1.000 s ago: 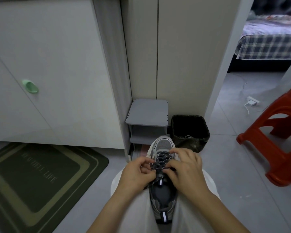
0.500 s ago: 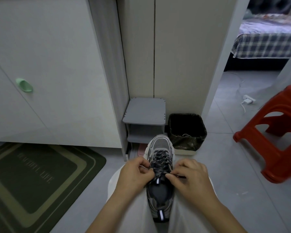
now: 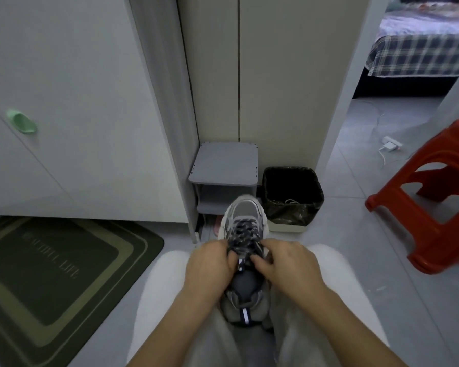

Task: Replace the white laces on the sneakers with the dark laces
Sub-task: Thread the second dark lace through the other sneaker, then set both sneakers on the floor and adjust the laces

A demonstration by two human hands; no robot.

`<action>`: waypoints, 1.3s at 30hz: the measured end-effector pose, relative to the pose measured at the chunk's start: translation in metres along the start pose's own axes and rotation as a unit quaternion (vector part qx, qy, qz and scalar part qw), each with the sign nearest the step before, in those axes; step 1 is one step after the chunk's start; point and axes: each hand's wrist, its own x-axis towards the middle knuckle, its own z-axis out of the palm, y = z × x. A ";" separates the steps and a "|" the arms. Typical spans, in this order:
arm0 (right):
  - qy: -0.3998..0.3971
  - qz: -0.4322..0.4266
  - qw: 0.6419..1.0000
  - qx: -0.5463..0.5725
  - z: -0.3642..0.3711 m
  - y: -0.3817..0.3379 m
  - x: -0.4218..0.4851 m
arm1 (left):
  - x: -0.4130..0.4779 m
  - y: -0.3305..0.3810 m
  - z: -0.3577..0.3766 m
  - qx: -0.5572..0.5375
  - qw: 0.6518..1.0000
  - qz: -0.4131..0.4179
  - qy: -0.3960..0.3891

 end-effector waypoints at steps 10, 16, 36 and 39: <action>-0.117 0.059 0.978 0.162 0.056 0.065 0.035 | 0.024 -0.055 0.053 0.014 0.996 -0.069 -0.051; -0.297 0.186 0.935 0.061 0.135 0.125 0.018 | 0.019 -0.084 0.137 0.002 0.979 -0.125 -0.162; -0.511 -0.089 0.855 -0.015 0.248 0.194 0.106 | 0.104 -0.155 0.304 -0.059 0.857 -0.134 -0.494; -0.449 -0.068 0.890 0.047 0.273 0.178 0.102 | 0.113 -0.161 0.304 -0.066 0.859 -0.080 -0.501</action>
